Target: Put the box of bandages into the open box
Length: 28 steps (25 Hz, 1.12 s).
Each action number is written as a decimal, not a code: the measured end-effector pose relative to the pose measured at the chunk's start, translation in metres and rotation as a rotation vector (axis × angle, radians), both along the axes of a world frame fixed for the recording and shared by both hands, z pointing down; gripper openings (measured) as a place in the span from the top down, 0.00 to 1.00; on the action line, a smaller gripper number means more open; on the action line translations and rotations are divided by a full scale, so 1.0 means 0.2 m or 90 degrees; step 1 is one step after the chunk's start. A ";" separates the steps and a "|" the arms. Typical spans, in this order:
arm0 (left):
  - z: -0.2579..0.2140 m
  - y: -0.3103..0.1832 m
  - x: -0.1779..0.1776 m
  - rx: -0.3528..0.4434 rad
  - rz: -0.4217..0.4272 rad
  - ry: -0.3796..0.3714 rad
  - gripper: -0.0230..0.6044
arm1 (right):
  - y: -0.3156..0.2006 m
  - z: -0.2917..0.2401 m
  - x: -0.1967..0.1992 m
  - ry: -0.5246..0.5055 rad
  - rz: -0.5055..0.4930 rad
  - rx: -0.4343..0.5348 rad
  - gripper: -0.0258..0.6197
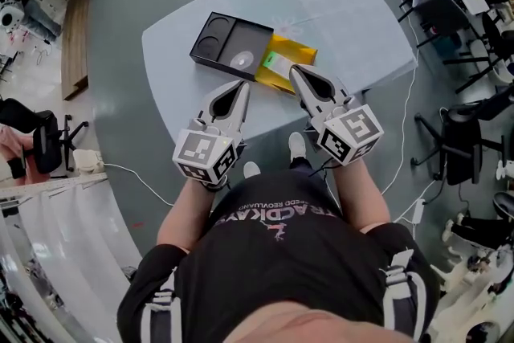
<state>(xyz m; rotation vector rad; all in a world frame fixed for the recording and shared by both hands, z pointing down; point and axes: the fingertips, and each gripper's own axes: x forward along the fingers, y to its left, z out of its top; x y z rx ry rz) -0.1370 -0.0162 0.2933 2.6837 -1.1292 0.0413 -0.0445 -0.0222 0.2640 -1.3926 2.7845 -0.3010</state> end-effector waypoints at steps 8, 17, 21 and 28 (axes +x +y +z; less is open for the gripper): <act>0.06 0.08 -0.09 -0.011 0.025 0.004 0.94 | 0.11 0.10 -0.08 0.010 0.024 -0.023 0.94; 0.07 0.14 -0.08 0.001 0.055 -0.008 0.94 | 0.21 0.15 -0.12 0.025 0.030 -0.034 0.94; 0.09 0.16 -0.08 0.002 0.058 -0.012 0.94 | 0.22 0.16 -0.13 0.026 0.028 -0.035 0.94; 0.10 0.19 -0.07 0.000 0.055 -0.007 0.94 | 0.25 0.19 -0.12 0.034 0.021 -0.038 0.94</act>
